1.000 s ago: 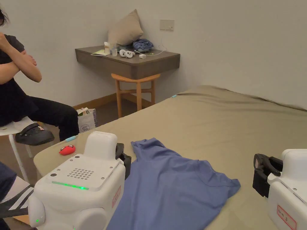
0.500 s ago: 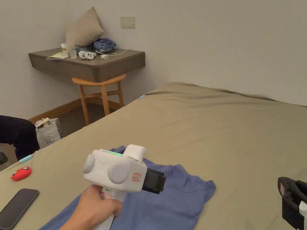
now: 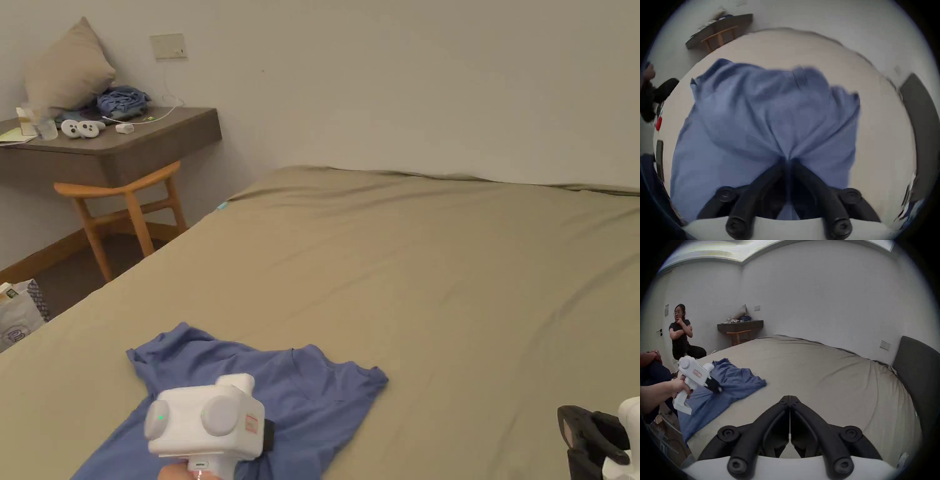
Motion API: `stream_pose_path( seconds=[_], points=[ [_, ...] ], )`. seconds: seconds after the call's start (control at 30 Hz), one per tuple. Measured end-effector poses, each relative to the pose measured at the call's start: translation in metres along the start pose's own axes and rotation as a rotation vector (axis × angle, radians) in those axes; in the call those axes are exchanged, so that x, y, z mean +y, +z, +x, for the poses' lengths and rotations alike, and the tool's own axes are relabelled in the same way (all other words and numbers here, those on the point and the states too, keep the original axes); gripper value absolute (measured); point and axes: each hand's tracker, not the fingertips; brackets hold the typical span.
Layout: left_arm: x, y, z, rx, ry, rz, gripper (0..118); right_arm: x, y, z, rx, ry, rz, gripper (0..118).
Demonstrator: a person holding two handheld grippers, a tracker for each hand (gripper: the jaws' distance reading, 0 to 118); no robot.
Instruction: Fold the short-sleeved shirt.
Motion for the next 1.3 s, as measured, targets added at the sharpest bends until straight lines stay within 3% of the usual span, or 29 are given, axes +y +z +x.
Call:
stream_pose_path(
  seconds=[0.1, 0.4, 0.6, 0.77, 1.07, 1.27, 1.3],
  points=[
    [0.006, 0.026, -0.013, -0.117, 0.111, 0.067, 1, -0.006, 0.003, 0.009, -0.009, -0.032, -0.014, 3],
    [0.055, 0.129, 0.044, -0.232, -0.08, 0.328, 1, -0.006, 0.028, 0.061, -0.092, -0.085, -0.003, 3],
    [0.09, 0.186, 0.157, -0.426, -0.276, 0.427, 1, -0.01, 0.068, 0.098, -0.182, -0.12, 0.014, 3],
    [0.095, 0.21, 0.286, -0.588, -0.509, 0.425, 1, -0.029, 0.11, 0.129, -0.286, -0.178, -0.016, 3],
    [0.03, 0.164, 0.48, -0.886, -0.74, 0.225, 1, -0.074, 0.186, 0.17, -0.487, -0.284, -0.067, 3],
    [-0.047, 0.082, 0.545, -0.901, -0.792, -0.01, 1, -0.094, 0.212, 0.179, -0.543, -0.313, -0.094, 3],
    [-0.057, 0.067, 0.55, -0.901, -0.796, -0.057, 6, -0.096, 0.213, 0.18, -0.546, -0.314, -0.096, 3]
  ],
)
